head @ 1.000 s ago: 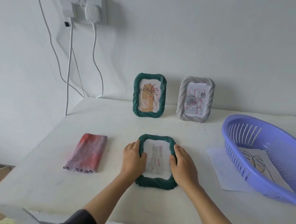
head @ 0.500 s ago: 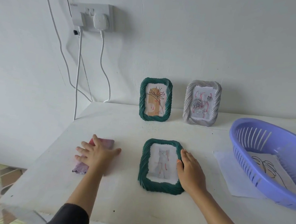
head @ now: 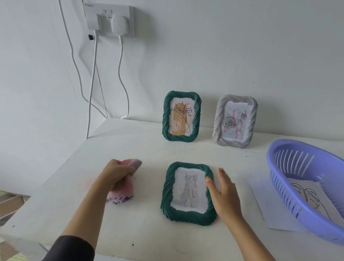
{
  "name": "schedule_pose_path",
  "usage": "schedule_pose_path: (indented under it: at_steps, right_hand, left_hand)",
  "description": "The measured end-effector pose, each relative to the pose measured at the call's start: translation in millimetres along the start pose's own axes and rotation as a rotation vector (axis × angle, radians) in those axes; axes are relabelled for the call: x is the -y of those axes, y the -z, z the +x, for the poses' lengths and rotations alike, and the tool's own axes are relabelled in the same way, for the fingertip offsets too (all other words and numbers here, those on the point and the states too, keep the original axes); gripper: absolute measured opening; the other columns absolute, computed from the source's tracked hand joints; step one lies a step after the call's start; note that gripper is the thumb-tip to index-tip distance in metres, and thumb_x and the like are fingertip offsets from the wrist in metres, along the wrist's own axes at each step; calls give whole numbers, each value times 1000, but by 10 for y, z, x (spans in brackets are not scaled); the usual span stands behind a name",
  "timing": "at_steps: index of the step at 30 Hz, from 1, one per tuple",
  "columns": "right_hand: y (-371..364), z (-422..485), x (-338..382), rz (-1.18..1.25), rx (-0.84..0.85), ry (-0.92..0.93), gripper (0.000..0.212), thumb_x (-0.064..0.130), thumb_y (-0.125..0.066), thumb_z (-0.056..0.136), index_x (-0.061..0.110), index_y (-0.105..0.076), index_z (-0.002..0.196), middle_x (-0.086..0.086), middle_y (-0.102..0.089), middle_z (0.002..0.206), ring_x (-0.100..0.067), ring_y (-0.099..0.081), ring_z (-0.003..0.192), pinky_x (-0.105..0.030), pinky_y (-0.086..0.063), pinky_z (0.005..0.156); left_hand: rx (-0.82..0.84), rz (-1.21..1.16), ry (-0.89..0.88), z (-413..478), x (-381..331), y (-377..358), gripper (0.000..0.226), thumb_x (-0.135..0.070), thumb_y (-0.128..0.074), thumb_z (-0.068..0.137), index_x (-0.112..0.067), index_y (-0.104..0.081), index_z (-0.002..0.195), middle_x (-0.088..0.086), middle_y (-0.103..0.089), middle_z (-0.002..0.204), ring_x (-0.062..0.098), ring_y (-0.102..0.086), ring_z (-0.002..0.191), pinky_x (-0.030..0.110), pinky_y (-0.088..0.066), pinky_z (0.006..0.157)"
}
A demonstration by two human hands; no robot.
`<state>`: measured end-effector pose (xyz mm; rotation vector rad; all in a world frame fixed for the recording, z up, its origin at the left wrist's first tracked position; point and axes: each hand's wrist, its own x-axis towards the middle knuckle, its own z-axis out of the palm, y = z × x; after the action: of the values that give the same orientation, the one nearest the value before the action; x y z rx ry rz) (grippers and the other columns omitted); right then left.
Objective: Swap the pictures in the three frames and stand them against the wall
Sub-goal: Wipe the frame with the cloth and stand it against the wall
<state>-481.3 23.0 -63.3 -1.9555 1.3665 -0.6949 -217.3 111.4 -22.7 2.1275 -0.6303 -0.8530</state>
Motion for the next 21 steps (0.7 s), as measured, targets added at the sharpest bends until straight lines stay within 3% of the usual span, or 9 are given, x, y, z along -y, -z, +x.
schedule_pose_path:
  at_steps: [3, 5, 7, 9, 12, 14, 16, 19, 21]
  right_hand:
    - [37, -73, 238, 184, 2, 64, 66, 44, -45, 92, 22, -18, 148, 7, -19, 155, -9, -15, 144, -27, -7, 116]
    - [13, -81, 433, 438, 151, 19, 77, 55, -50, 82, 25, -20, 146, 4, -30, 151, -12, -27, 140, -29, -20, 112]
    - [-29, -57, 564, 707, 302, -84, 88, 65, -56, 68, 22, -33, 141, -12, -49, 139, -27, -45, 130, -40, -34, 109]
    - [-37, -34, 622, 950, 358, -165, 67, 50, -64, 74, 10, -53, 127, -24, -62, 117, -37, -59, 112, -47, -45, 99]
    - [25, 56, 564, 1085, 208, -292, 35, 9, -62, 84, -4, -57, 116, -20, -68, 99, -33, -65, 90, -41, -52, 84]
    - [150, 138, 498, 965, 80, -262, 29, 9, -58, 86, 1, -57, 115, -7, -66, 83, -18, -63, 72, -30, -51, 67]
    - [294, 247, 475, 611, -60, -113, 26, 12, -54, 89, 6, -55, 114, 0, -60, 82, -15, -58, 72, -25, -43, 61]
    - [306, 435, 360, -83, -215, 194, 23, 6, -47, 89, 6, -57, 110, -9, -62, 106, -26, -59, 100, -33, -46, 79]
    - [170, 501, 274, -289, -111, 308, 31, 0, -45, 88, 9, -58, 115, -6, -59, 125, -22, -56, 117, -34, -47, 98]
  left_hand:
    - [154, -212, -42, -132, -272, -179, 35, -16, -63, 80, -2, -57, 111, 9, -59, 76, 20, -52, 63, 25, -43, 56]
    - [180, -295, -98, -233, -455, -410, 45, -21, -65, 79, -6, -50, 118, 10, -61, 89, 18, -56, 68, 26, -45, 54]
    - [229, -326, -145, -399, -612, -656, 53, -36, -66, 78, -12, -45, 121, 10, -60, 109, 21, -60, 85, 30, -50, 67]
    - [364, -383, -152, -541, -731, -847, 49, -49, -54, 85, -16, -49, 121, 8, -54, 120, 25, -54, 109, 42, -45, 95]
    - [310, -383, -254, -573, -751, -981, 46, -54, -40, 90, -25, -49, 124, 9, -45, 133, 28, -42, 126, 47, -35, 107]
    - [57, -172, -356, -431, -614, -1002, 51, -49, -40, 92, -27, -38, 138, 11, -34, 143, 30, -29, 134, 46, -26, 113]
    - [-58, 136, -427, -300, -389, -1016, 49, -39, -37, 96, -25, -31, 143, 9, -29, 148, 29, -21, 138, 43, -21, 114]
    - [-44, 396, -498, -121, -55, -1122, 47, -32, -34, 98, -25, -30, 144, 2, -34, 148, 25, -23, 139, 39, -20, 116]
    - [-71, 433, -568, -74, 28, -1163, 45, -28, -33, 98, -25, -33, 142, -3, -40, 145, 20, -28, 136, 33, -19, 115]
